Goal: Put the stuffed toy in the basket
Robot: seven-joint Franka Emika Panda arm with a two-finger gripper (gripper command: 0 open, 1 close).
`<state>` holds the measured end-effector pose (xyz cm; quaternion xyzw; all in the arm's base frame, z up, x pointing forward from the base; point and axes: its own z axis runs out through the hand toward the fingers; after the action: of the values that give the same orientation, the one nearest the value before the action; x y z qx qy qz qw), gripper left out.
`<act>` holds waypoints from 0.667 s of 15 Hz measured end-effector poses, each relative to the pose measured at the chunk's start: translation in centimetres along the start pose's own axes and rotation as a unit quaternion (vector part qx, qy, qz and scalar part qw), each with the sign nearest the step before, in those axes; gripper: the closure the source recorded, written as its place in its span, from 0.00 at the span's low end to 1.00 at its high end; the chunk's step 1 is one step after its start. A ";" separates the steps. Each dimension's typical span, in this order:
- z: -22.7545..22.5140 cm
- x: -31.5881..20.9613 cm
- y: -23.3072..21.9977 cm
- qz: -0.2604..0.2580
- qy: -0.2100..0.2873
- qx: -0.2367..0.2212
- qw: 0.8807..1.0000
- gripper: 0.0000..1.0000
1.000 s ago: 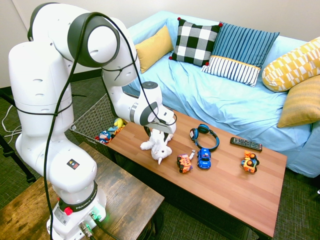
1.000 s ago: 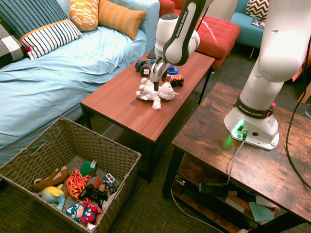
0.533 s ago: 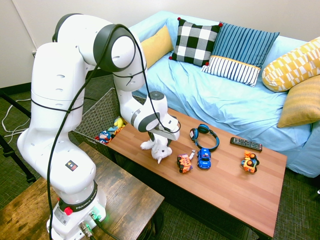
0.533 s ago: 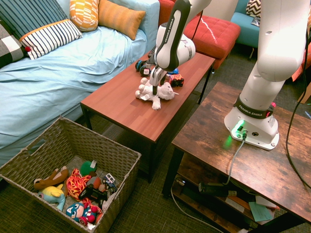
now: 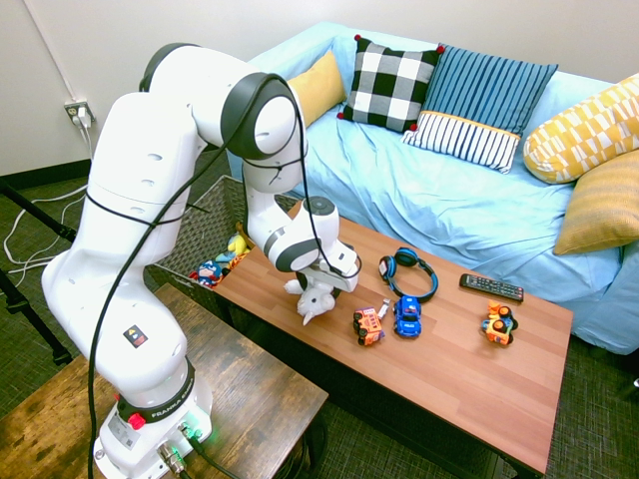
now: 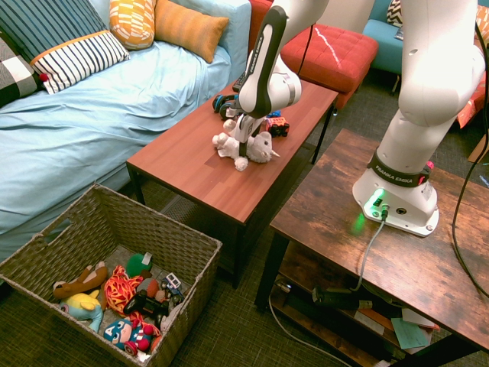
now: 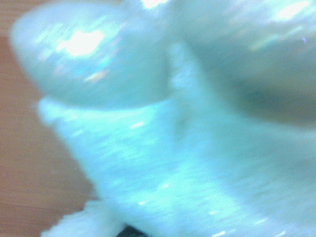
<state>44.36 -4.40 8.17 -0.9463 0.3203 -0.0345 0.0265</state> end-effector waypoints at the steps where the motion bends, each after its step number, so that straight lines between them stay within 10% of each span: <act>1: 0.0 0.1 0.0 0.002 0.000 0.001 1.000 1.00; 10: -0.5 1.1 0.8 0.013 0.001 0.014 1.000 1.00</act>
<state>44.74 -5.73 8.65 -0.9414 0.3324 -0.0401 0.0400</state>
